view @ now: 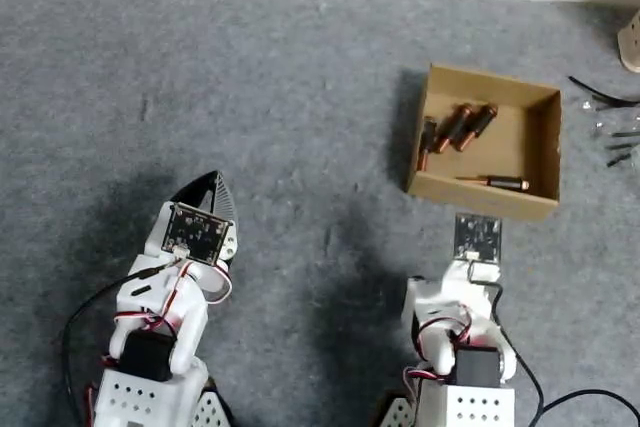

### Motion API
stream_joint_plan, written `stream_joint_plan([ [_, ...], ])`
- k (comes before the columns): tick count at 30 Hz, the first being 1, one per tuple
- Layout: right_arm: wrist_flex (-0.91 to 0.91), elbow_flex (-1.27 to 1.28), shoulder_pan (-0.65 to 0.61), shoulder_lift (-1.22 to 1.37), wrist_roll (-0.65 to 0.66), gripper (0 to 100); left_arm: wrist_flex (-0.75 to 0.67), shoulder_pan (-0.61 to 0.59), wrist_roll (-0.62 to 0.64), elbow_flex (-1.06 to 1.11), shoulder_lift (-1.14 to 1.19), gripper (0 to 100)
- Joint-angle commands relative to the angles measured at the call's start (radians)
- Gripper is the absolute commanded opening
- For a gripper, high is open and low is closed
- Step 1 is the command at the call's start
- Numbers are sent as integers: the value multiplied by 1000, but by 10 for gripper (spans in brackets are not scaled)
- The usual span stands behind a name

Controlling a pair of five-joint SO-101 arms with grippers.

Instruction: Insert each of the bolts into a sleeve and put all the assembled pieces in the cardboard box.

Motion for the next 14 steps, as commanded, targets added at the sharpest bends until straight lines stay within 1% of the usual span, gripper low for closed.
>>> stream_joint_plan([
  [1, 18, 136, 10, -15, -3, 228, 26, 13, -2, 21, -7, 14],
  [14, 18, 136, 10, -15, -3, 228, 38, 13, -2, 21, -7, 14],
])
